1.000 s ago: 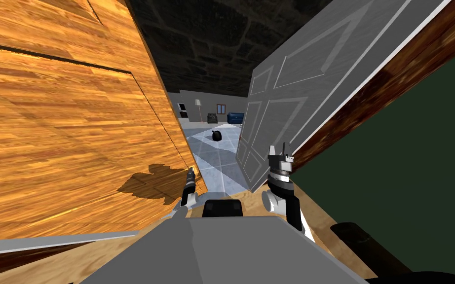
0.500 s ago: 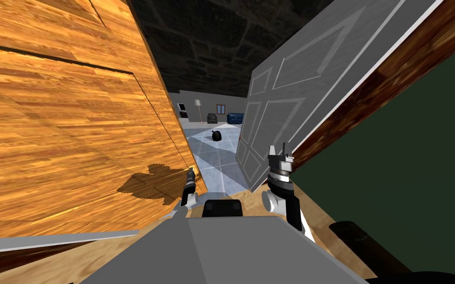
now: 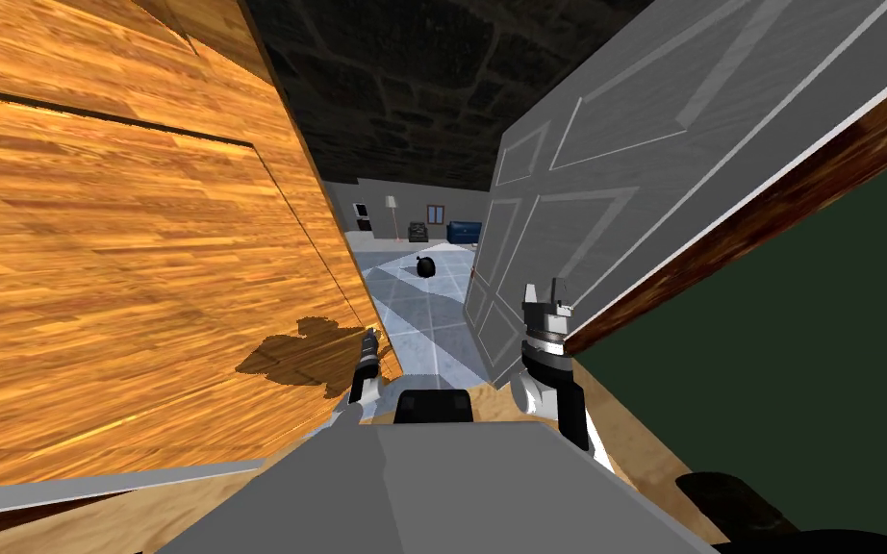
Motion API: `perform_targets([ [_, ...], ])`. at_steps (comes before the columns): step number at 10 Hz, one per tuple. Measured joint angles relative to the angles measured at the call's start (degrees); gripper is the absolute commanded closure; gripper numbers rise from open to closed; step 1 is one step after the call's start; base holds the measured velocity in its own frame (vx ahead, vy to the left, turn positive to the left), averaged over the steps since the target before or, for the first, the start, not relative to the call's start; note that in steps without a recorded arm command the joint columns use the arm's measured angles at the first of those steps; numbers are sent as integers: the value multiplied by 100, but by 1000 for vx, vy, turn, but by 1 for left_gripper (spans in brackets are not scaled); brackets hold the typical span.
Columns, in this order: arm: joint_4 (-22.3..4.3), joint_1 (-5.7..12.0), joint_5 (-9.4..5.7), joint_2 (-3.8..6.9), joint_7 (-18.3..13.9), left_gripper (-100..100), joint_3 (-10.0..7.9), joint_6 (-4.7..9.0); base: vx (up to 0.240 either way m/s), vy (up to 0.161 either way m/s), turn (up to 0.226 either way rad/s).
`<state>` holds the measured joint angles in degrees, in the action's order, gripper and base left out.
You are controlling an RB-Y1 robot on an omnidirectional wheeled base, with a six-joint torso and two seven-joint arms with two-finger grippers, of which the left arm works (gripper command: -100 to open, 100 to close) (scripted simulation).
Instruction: Push the door open
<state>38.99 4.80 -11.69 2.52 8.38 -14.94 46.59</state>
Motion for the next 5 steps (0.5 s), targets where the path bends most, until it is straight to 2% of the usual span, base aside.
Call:
perform_targets([
  [3,-110,58,-80,93,-26,100,11,55,196,6,118],
  [5,-162,52,-134,180,-84,100,49,70,209,-22,147],
])
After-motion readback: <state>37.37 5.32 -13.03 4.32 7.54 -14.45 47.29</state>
